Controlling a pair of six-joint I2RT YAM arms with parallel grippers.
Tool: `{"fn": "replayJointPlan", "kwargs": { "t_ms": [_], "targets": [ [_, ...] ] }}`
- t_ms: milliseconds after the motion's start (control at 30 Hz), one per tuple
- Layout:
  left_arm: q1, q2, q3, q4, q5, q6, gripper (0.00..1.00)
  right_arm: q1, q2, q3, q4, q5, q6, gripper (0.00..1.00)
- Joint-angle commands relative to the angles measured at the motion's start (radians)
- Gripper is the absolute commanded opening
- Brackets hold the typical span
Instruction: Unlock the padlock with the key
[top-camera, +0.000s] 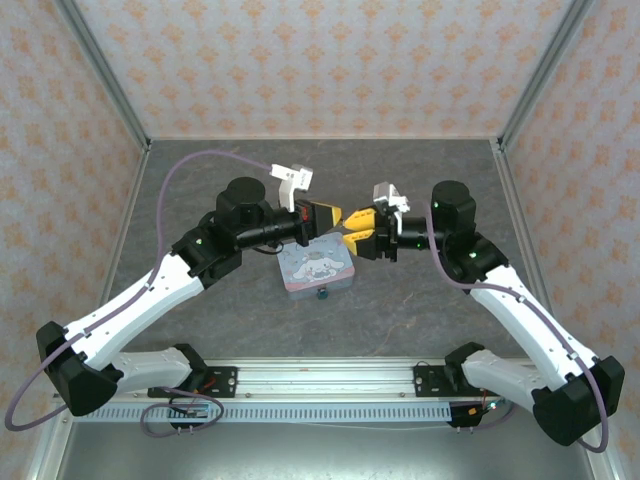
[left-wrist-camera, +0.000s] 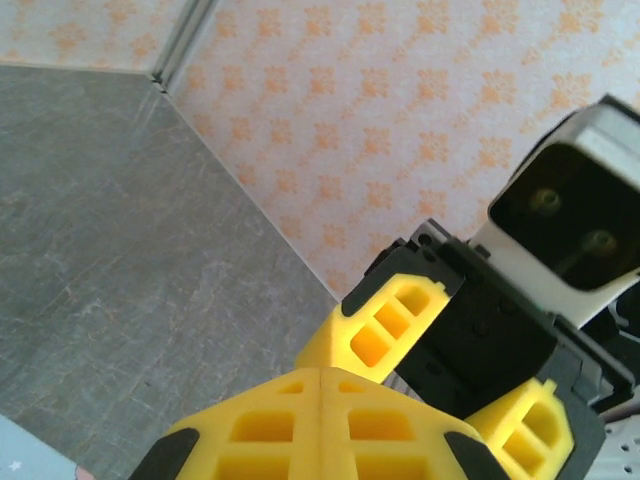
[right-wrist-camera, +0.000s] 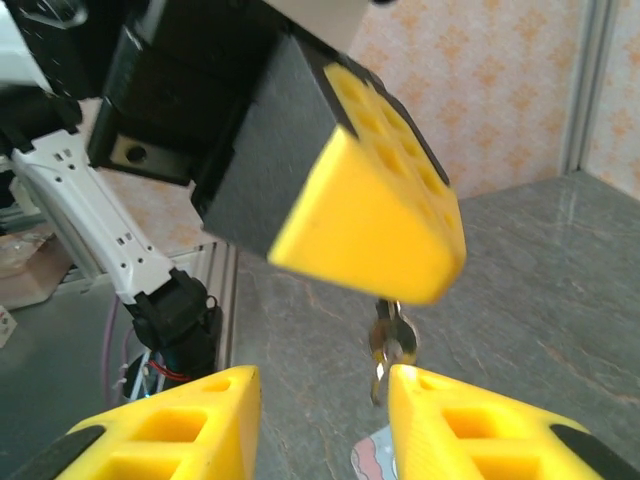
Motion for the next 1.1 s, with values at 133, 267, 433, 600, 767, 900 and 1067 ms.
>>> {"fn": "replayJointPlan", "kwargs": {
  "t_ms": [133, 267, 433, 600, 767, 900, 1067],
  "targets": [
    [-0.004, -0.014, -0.011, 0.076, 0.061, 0.049, 0.0, -0.005, 0.033, 0.073, -0.01, -0.085, 0.011, 0.27],
    [-0.003, -0.015, -0.013, 0.081, 0.075, 0.048, 0.0, -0.005, 0.043, 0.081, -0.01, -0.081, 0.018, 0.2],
    [-0.004, -0.025, -0.02, 0.078, 0.072, 0.055, 0.0, -0.006, 0.043, 0.081, -0.011, -0.068, 0.023, 0.11],
    [-0.005, -0.023, -0.021, 0.08, 0.081, 0.066, 0.0, -0.006, 0.047, 0.082, -0.014, -0.054, 0.03, 0.0],
    [-0.004, -0.027, -0.017, 0.076, 0.068, 0.075, 0.0, -0.005, 0.047, 0.079, -0.052, -0.036, 0.008, 0.0],
    [-0.005, -0.035, -0.014, 0.075, 0.049, 0.079, 0.0, -0.005, 0.042, 0.069, -0.097, -0.011, -0.026, 0.0],
    [-0.004, -0.034, -0.014, 0.077, 0.059, 0.086, 0.0, -0.006, 0.022, 0.047, -0.108, 0.001, -0.043, 0.12]
  ]
}}
